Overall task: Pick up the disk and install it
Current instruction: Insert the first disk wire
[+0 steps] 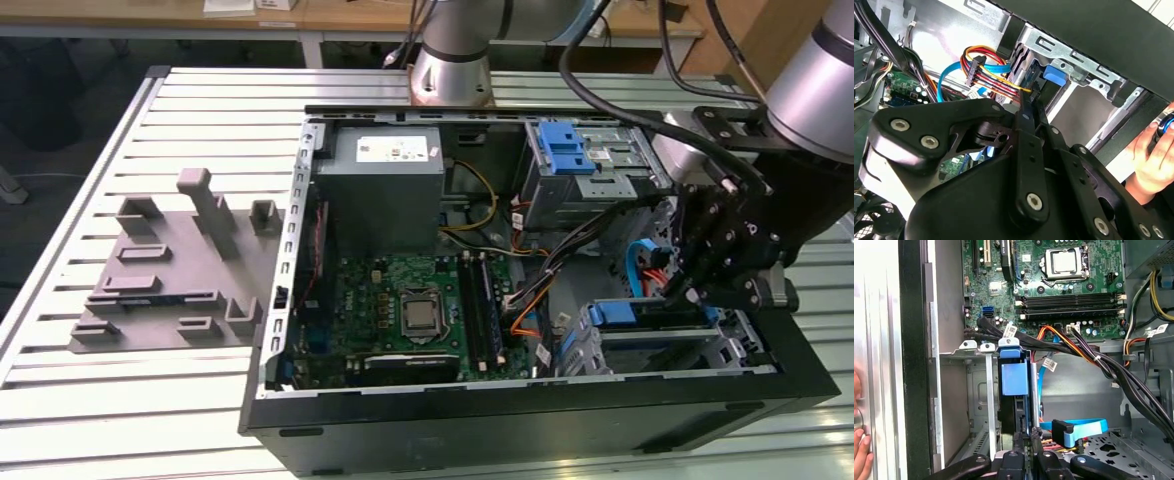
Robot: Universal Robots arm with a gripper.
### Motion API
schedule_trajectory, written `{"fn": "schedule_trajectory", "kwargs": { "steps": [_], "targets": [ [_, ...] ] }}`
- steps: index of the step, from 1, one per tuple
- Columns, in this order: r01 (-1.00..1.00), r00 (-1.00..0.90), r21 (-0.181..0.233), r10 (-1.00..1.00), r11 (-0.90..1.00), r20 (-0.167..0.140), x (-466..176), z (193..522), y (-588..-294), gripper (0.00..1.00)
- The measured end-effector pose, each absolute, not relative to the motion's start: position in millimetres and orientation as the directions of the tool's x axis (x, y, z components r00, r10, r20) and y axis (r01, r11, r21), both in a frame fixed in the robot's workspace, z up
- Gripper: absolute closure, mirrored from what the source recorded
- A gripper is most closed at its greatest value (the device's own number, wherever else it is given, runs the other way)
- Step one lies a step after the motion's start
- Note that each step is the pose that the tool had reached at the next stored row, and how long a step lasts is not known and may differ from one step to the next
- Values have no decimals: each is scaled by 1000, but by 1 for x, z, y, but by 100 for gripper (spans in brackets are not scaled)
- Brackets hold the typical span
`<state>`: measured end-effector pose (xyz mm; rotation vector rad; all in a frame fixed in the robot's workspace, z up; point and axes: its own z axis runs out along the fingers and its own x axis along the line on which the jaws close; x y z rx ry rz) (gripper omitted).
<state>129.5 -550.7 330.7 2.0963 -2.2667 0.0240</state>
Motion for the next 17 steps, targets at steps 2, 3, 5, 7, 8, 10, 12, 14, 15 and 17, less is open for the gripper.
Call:
{"fn": "schedule_trajectory", "kwargs": {
  "steps": [2, 3, 5, 7, 8, 10, 12, 14, 15, 17],
  "targets": [
    [-997, -77, 26, -996, 79, 50, 129, 330, -551, 84],
    [-997, -77, 26, -996, 79, 50, 129, 330, -551, 84],
    [-997, -77, 26, -996, 79, 50, 129, 330, -551, 84],
    [-997, -77, 26, -996, 79, 50, 130, 330, -551, 84],
    [-997, -77, 26, -996, 79, 50, 130, 330, -551, 84],
    [-997, -77, 26, -996, 79, 50, 129, 330, -551, 84],
    [-997, -77, 26, -996, 79, 50, 129, 330, -551, 84],
    [-997, -77, 26, -996, 79, 50, 129, 330, -551, 82],
    [-997, -77, 26, -996, 79, 48, 129, 330, -551, 76],
    [-997, -77, 27, -996, 78, 47, 129, 331, -551, 76]
  ]
}}
